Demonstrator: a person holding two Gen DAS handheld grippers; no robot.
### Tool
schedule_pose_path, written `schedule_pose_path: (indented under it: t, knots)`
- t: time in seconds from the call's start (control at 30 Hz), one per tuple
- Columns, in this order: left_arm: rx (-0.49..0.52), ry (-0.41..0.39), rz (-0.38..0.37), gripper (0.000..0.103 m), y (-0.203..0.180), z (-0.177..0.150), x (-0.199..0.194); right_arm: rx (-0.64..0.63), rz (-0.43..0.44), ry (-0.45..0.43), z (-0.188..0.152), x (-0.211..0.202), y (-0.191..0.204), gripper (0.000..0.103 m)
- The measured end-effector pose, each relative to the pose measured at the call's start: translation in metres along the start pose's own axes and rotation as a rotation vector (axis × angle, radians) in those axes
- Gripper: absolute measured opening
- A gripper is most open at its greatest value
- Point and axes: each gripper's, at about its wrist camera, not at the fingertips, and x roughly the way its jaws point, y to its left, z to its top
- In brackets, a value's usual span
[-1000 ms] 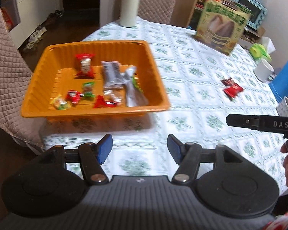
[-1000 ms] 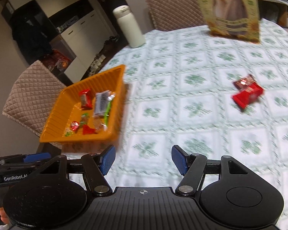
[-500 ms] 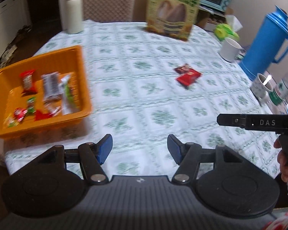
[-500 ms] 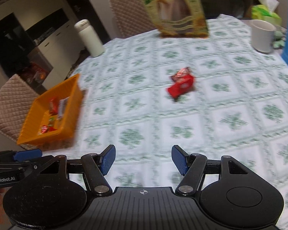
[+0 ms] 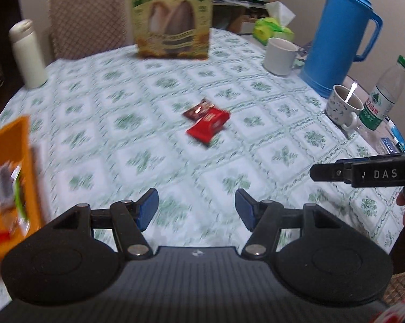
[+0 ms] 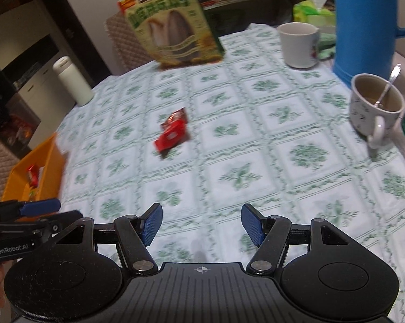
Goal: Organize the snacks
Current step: 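Move both open tools back toward the red snacks on the table, then grasp the red rectangular candy packet with the left tool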
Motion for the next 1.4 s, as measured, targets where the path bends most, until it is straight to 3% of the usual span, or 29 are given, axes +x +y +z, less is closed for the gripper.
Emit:
schedule_pose_path:
  t: [0.37, 0.77, 0.87, 1.4]
  knots:
    - [0.12, -0.052, -0.031, 0.059, -0.014, 0.039, 0.054, 0.001, -0.034, -0.04, 0.02, 0.018, -0.016, 0.065]
    - [0.225, -0.028, -0.029, 0.054, -0.018, 0.059, 0.112, 0.042, -0.054, -0.055, 0.038, 0.041, -0.03, 0.065]
    - [0.254, -0.019, -0.026, 0.046, -0.019, 0.063, 0.125, 0.055, -0.061, -0.052, 0.039, 0.045, -0.034, 0.065]
    - [0.325, -0.001, -0.046, 0.028, -0.027, 0.072, 0.156, 0.093, -0.082, -0.032, 0.044, 0.06, -0.044, 0.065]
